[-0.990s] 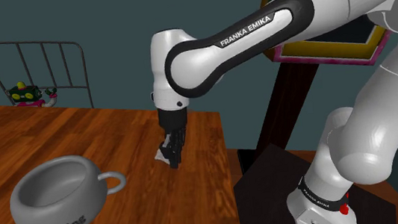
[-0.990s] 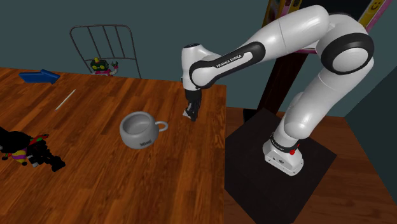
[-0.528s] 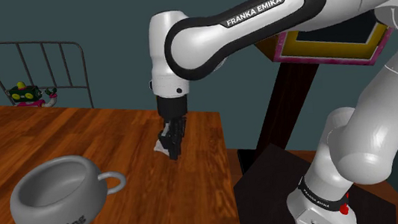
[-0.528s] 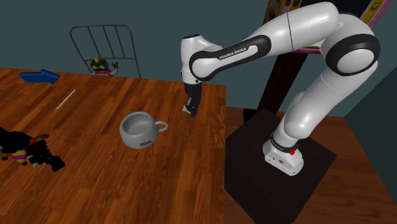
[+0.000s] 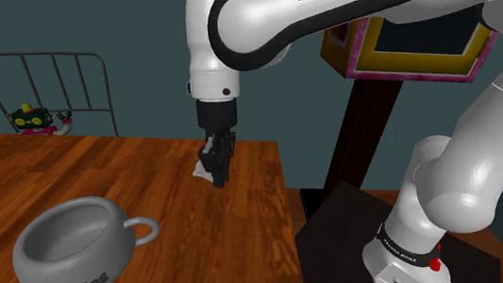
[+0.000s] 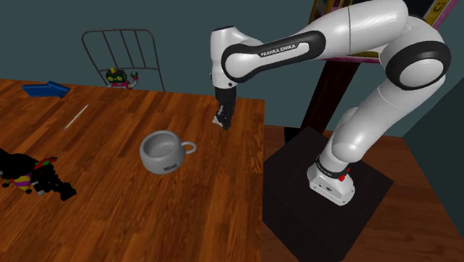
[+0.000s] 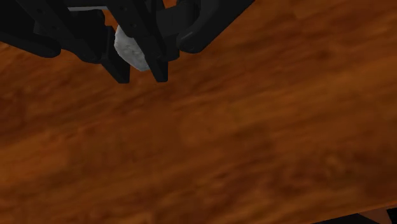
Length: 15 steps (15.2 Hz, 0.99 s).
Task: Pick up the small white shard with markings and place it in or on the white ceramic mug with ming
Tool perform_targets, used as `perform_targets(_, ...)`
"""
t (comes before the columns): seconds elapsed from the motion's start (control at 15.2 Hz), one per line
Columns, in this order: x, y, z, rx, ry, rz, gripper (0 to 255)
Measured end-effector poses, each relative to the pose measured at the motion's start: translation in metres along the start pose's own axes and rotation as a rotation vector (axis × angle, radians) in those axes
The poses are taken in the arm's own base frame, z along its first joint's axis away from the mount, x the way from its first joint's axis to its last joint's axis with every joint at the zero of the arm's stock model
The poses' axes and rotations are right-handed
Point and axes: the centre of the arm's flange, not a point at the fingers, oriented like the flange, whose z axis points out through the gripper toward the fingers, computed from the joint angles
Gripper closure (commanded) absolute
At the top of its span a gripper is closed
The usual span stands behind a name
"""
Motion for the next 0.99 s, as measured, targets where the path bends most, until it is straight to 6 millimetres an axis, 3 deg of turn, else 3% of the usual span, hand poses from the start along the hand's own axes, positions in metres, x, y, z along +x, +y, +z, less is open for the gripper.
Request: perform_targets(0.99, -0.009, -0.017, -0.076, 0.000, 0.000, 0.000, 255)
